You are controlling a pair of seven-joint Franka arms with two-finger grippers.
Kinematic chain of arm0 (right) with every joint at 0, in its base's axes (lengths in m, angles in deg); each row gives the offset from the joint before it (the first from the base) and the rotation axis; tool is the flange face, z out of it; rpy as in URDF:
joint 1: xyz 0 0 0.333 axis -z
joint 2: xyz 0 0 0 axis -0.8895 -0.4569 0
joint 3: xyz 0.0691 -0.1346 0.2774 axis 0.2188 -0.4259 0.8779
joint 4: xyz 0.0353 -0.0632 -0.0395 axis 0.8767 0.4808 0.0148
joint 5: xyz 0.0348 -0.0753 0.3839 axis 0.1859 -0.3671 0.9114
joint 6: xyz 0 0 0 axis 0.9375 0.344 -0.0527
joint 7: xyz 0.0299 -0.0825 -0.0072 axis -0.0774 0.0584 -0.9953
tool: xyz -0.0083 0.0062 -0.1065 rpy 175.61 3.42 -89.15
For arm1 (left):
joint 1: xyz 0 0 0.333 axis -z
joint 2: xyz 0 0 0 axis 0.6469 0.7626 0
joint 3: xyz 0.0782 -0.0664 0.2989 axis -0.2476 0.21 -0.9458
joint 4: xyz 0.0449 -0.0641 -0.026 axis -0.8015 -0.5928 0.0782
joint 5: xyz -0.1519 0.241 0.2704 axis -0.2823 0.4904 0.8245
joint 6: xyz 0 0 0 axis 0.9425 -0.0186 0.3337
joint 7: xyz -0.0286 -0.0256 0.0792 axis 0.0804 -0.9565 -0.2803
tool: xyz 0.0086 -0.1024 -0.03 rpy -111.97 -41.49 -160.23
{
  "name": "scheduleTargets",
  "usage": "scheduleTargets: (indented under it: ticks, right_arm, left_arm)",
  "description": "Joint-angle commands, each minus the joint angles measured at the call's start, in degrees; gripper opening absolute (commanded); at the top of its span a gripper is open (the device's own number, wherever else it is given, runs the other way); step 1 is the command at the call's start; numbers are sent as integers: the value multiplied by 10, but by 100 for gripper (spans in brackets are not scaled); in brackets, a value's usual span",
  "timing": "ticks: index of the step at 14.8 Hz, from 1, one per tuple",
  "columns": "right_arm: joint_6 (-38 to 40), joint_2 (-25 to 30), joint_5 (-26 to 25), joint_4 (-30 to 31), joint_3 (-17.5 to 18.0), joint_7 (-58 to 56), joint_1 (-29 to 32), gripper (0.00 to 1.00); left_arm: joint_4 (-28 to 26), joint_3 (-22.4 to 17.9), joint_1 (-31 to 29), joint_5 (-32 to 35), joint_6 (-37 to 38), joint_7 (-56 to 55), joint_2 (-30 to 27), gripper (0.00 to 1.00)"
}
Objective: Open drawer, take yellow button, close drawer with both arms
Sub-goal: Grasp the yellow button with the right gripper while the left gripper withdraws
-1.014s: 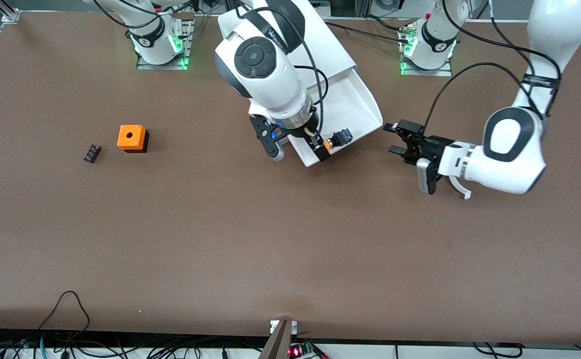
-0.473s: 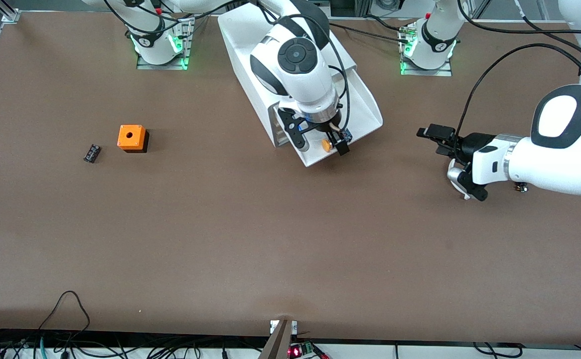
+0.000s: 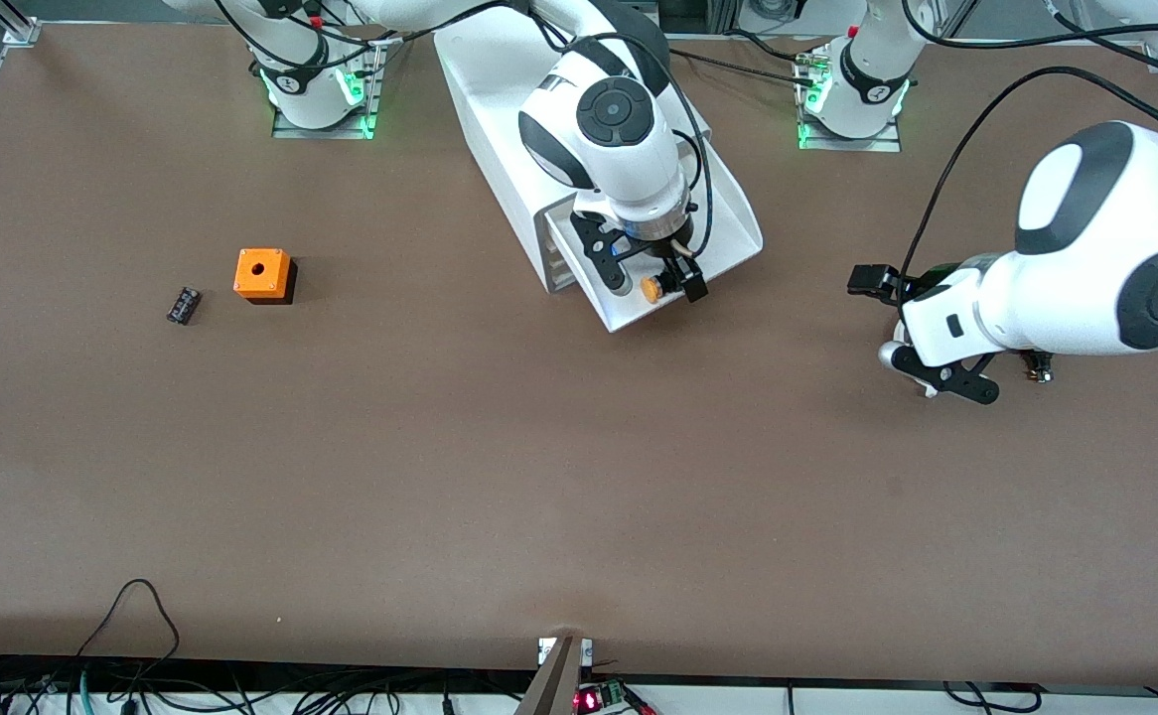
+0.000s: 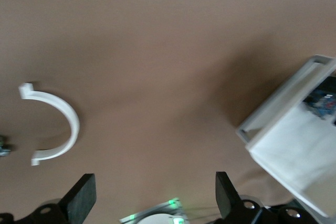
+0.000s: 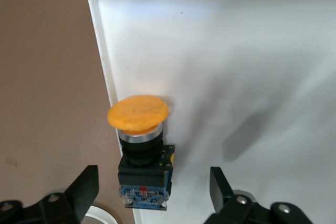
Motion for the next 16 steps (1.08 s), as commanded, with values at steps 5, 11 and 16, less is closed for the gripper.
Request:
scheduleTargets:
  ticks: [5,11,16]
  right_arm:
    - [9,-11,-9,-25,-5,14,-6,0]
    - [53,9,-8,-26,-7,10,2,0]
    - [81,31,-8,-53,-6,-27,28,0]
  left_arm:
    - [59,-5,15,97,-24,-8,4,100]
    - [61,-5,15,74,-38,-136,3,100]
    - [19,-5,14,24,-101,-274,1,100]
